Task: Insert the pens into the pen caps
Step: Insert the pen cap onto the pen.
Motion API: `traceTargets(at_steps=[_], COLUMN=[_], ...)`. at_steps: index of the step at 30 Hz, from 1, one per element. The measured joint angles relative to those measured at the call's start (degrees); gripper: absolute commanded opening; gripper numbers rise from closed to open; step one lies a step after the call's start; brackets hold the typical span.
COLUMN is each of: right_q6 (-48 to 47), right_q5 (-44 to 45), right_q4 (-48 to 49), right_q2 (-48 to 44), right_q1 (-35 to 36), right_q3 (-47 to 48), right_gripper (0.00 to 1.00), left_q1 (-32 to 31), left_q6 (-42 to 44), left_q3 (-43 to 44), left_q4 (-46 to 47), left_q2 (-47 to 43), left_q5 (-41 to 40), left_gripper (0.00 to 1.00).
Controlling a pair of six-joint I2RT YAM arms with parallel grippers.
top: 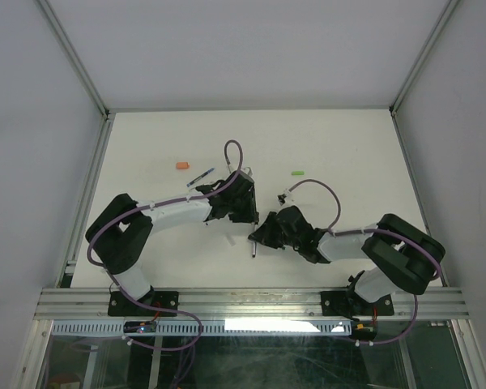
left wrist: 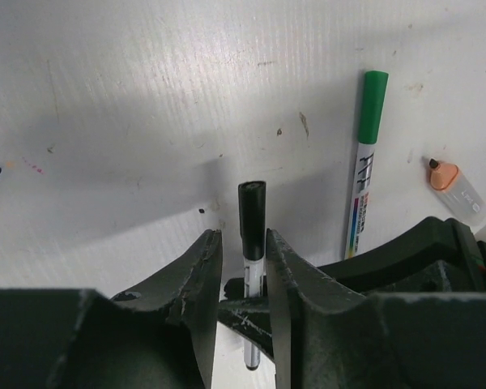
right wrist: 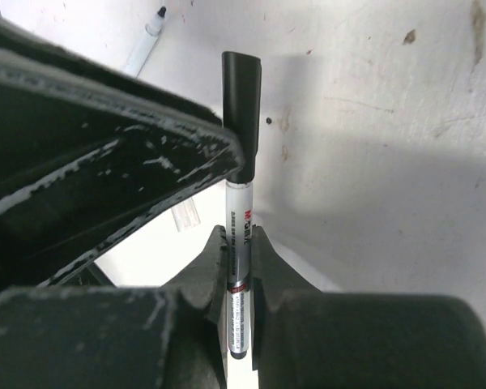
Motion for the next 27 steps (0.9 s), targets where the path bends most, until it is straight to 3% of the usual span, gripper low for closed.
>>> traceTargets(at_steps=[10, 22, 27], right_q6=[-1.2, -18.0, -25.1], right_q5=[1.6, -0.8, -4.1], right_q4=[-4.0, -13.4, -15.5], right_q2=[-5.9, -21.5, -25.6], right_q1=[-0.1, -0.2, -0.2], right_q3=[0.1, 6.3, 11.2], right_gripper=[0.0, 0.0, 0.0], left_q1=[0.1, 1.2, 1.2], left_q6=[-0.3, 1.0, 2.8], left_q3=[-1.5, -3.0, -3.0], left_q4=[-0.9, 4.1, 7.7], left_q2=[-8.3, -29.1, -34.5], left_q5=[-0.3, -4.9, -6.2], left_gripper=[0.48, 0.74, 0.78])
